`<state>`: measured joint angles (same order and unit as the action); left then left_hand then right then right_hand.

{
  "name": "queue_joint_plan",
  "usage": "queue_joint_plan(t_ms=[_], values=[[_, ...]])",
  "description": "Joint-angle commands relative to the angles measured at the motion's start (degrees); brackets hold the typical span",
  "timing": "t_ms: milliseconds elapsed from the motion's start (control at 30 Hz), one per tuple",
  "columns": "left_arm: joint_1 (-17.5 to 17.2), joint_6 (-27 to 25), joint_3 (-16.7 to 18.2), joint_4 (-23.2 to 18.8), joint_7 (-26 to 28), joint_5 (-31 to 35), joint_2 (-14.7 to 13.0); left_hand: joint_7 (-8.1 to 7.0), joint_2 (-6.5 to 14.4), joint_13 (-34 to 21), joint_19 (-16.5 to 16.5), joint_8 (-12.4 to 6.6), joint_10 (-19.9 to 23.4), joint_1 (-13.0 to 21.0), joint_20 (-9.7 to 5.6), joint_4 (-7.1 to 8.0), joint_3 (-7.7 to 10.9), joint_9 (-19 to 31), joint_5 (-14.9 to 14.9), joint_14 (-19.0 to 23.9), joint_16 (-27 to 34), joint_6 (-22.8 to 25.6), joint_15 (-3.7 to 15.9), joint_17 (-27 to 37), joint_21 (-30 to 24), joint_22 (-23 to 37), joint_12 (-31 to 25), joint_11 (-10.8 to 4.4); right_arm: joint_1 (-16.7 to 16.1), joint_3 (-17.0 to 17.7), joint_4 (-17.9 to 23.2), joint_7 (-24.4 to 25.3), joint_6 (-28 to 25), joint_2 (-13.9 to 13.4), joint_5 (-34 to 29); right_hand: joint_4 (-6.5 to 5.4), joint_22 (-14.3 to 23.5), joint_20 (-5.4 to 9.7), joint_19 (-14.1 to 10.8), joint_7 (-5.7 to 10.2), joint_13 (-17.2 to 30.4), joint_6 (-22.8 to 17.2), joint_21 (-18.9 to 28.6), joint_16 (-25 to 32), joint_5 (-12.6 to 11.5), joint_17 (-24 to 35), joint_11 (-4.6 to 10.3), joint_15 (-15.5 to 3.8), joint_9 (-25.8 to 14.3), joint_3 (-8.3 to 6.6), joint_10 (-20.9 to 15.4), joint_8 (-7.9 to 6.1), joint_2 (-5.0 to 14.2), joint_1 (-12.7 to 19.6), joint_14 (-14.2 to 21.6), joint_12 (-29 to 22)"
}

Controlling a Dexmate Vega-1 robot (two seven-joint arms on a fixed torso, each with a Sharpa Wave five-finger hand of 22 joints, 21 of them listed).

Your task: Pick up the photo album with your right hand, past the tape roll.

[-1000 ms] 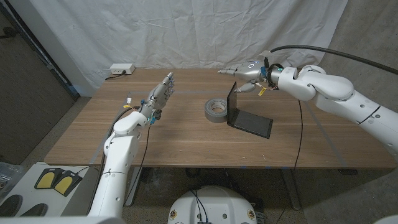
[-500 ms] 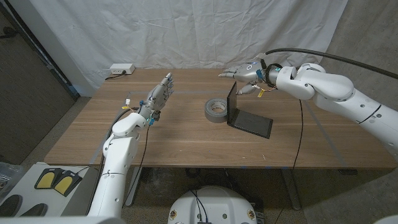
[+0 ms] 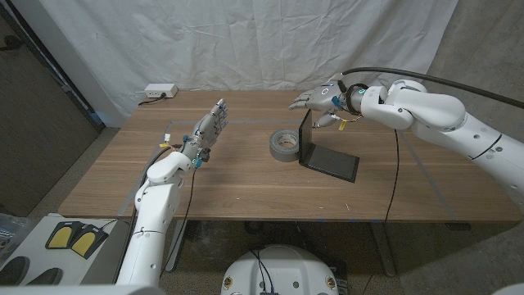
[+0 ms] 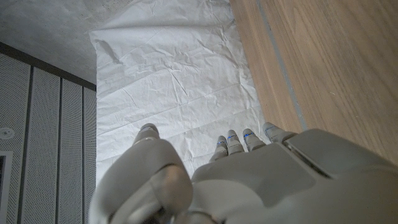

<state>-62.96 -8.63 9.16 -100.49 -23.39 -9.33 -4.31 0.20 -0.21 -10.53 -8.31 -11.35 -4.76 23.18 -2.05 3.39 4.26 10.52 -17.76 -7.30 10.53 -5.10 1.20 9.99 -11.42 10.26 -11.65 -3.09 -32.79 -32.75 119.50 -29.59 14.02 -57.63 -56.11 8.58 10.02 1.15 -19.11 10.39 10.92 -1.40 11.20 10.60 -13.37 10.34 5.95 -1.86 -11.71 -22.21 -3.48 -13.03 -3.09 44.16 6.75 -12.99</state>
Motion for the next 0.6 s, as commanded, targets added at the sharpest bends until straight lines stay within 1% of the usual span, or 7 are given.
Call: queue_joint_plan(t_ms=[33, 67, 100, 167, 300, 500, 600], values=[[-0.66, 0.19, 0.59, -0.85, 0.01, -0.23, -0.10, 0.13, 0.20, -0.12, -0.48, -0.05, 0.01, 0.44, -3.94, 0.01, -0.21, 0.21, 0.16, 0.00, 0.10, 0.22, -0.53, 0.33, 0.00, 0.11, 0.10, 0.04, 1.34, -0.49, -0.39, -2.14, 2.93, 0.74, -1.41, -0.22, 0.08, 0.57, -0.49, 0.36, 0.11, -0.98, 0.01, 0.26, -0.49, 0.26, 0.53, -1.44, -0.12, -0.34, -0.68, -0.48, 0.39, 0.78, 0.22, -0.36], [-0.66, 0.01, 0.62, -0.95, -0.02, -0.23, -0.16, 0.14, 0.21, -0.12, -0.49, -0.05, 0.03, 0.44, -3.95, 0.01, -0.22, 0.21, 0.17, -0.02, 0.09, 0.22, -0.57, 0.33, 0.00, 0.11, 0.09, -0.01, 1.37, -0.50, -0.47, -2.10, 3.02, 0.87, -1.46, -0.23, 0.09, 0.66, -0.53, 0.46, 0.10, -1.33, 0.02, 0.34, -0.52, 0.26, 0.78, -1.57, -0.11, -0.39, -1.29, -0.55, 0.47, 0.88, 0.48, -0.57], [-0.63, 0.19, 0.68, -0.82, -0.10, -0.37, -0.07, 0.14, 0.21, -0.12, -0.49, -0.05, 0.03, 0.45, -3.95, 0.02, -0.23, 0.22, 0.17, -0.03, 0.09, 0.23, -0.50, 0.33, 0.01, 0.11, 0.10, 0.00, 1.39, -0.49, -0.55, -1.94, 3.14, 0.98, -1.48, -0.22, 0.09, 0.89, -0.58, 0.91, 0.05, -2.77, 0.01, 0.42, -0.61, 0.24, 2.04, -1.77, -0.09, -0.50, -2.03, -0.96, 0.63, 1.18, 0.89, -0.76], [-0.56, -0.05, 0.69, -0.84, -0.14, -0.21, -0.27, 0.14, 0.22, -0.12, -0.50, -0.04, 0.05, 0.45, -3.93, 0.02, -0.24, 0.22, 0.19, -0.02, 0.10, 0.22, -0.51, 0.33, 0.01, 0.11, 0.09, 0.01, 1.46, -0.58, -0.54, -1.90, 3.26, 1.24, -1.77, -0.17, 0.09, 0.98, -0.65, 1.23, 0.01, -4.14, 0.01, 0.59, -0.68, 0.21, 2.96, -2.05, -0.04, -0.62, -3.59, -1.27, 0.74, 1.57, 1.68, -1.25], [-0.29, 0.11, 0.71, -0.34, -0.55, -0.26, -0.45, 0.15, 0.25, -0.12, -0.52, -0.05, 0.01, 0.46, -3.90, 0.03, -0.27, 0.22, 0.21, -0.05, 0.09, 0.26, -0.45, 0.33, 0.01, 0.12, 0.11, -0.06, 1.68, -0.94, -0.53, -2.30, 3.28, 1.87, -2.54, 0.00, 0.11, 1.09, -0.67, 1.78, -0.05, -6.25, -0.01, 0.55, -0.80, 0.19, 4.17, -2.42, 0.03, -1.04, -5.43, -1.71, 1.20, 2.51, 2.20, -1.74], [-0.13, 0.40, 1.25, 0.30, -1.38, -0.96, -0.60, 0.16, 0.30, -0.12, -0.55, -0.05, 0.02, 0.49, -3.89, 0.04, -0.32, 0.22, 0.25, -0.09, 0.07, 0.27, -0.44, 0.33, 0.01, 0.12, 0.11, 0.15, 1.71, -1.55, -0.70, -3.40, 2.63, 2.84, -3.30, 0.03, 0.11, 0.59, -1.47, 2.00, -0.08, -7.07, 0.27, 0.61, -0.79, 0.21, 4.33, -2.60, 0.08, -1.28, -6.13, -1.74, 1.47, 3.04, 2.75, -1.84], [-0.14, 0.34, 1.18, 0.21, -1.48, -0.66, -0.84, 0.17, 0.32, -0.12, -0.56, -0.04, 0.05, 0.51, -3.89, 0.04, -0.35, 0.22, 0.27, -0.12, 0.06, 0.27, -0.50, 0.33, 0.01, 0.12, 0.10, 0.13, 1.81, -1.88, -0.70, -3.75, 2.35, 3.27, -3.92, 0.00, 0.11, 0.55, -1.57, 1.86, -0.09, -7.15, 0.29, 0.65, -0.76, 0.22, 4.09, -2.61, 0.09, -1.31, -6.24, -1.68, 1.54, 3.10, 2.93, -1.84]])
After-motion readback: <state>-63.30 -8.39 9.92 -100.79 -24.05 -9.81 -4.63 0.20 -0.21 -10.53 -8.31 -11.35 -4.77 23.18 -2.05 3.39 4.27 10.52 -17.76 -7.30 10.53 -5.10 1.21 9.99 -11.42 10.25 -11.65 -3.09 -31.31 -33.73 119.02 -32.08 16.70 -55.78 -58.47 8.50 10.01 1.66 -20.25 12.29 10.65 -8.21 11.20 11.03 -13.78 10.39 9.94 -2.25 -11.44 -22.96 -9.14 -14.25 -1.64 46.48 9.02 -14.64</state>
